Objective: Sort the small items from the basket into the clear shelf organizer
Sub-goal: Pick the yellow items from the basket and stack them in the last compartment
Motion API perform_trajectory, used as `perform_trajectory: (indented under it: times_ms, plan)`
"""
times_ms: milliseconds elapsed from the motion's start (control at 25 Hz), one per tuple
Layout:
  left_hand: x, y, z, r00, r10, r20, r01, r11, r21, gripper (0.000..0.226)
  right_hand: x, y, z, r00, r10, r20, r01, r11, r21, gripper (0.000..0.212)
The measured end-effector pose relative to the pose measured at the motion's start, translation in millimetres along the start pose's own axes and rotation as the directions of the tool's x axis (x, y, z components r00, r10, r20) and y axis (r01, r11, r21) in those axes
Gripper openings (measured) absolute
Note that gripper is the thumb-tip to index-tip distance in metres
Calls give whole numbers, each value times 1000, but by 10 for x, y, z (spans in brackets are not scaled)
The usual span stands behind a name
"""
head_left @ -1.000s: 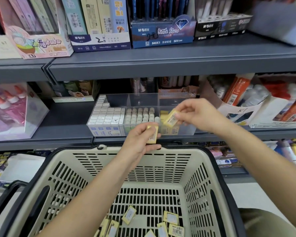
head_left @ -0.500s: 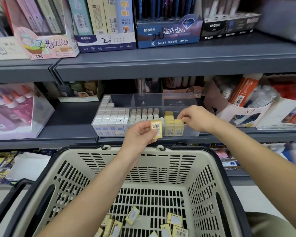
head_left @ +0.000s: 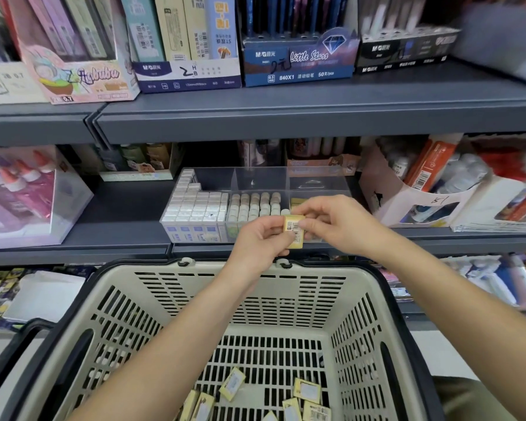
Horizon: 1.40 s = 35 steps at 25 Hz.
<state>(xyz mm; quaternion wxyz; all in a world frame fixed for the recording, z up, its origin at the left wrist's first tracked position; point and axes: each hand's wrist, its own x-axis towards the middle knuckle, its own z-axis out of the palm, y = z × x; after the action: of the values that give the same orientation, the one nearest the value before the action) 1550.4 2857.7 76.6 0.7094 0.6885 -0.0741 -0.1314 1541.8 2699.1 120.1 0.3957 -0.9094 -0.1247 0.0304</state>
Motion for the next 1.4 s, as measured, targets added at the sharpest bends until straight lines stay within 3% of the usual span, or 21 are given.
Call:
perform_trajectory:
  times_ms: [160, 280, 400, 600, 880, 1040, 1200, 1240, 1320, 1400]
  plan:
    - [-60, 5, -69, 997, 35, -70, -29, 996, 81, 16, -5, 115, -175, 990, 58, -129, -66, 996, -61, 8]
    - [-172, -32, -298, 992, 8, -130, 6, 994, 109, 14, 110, 244, -382, 942, 68, -329, -169, 943, -288, 13]
    - [-358, -138, -449, 990, -29, -139, 48, 990, 133, 15, 255, 341, -394, 946, 75, -316, -228, 846, -481, 23]
    - [-634, -350, -681, 991, -72, -112, 98, 964, 247, 15, 424, 429, -152, 976, 195, -97, -218, 866, -450, 22]
    - [-895, -555, -1035, 969, -239, -64, 243, 871, 427, 13, 428, 456, -103, 975, 221, 25, -174, 828, -534, 33]
    - [-1047, -583, -1210, 962, -270, -34, 249, 825, 507, 12, 255, 324, -129, 982, 161, -99, -189, 849, -494, 34]
    - [-1336, -479, -1463, 977, -213, 16, 156, 765, 625, 16, -217, 34, 206, 951, -76, -300, -18, 954, -298, 21]
    - [-1422, -443, -1541, 979, -201, 19, 141, 749, 648, 16, -333, -57, 402, 966, -88, -242, 29, 971, -239, 19]
    - [-1586, -395, -1705, 981, -192, -10, 145, 705, 695, 14, -500, -180, 939, 993, -88, 82, 102, 976, -192, 22]
    - [-1717, -380, -1854, 984, -164, -64, 159, 670, 725, 13, -583, -218, 1560, 900, -109, 423, 225, 946, -235, 32]
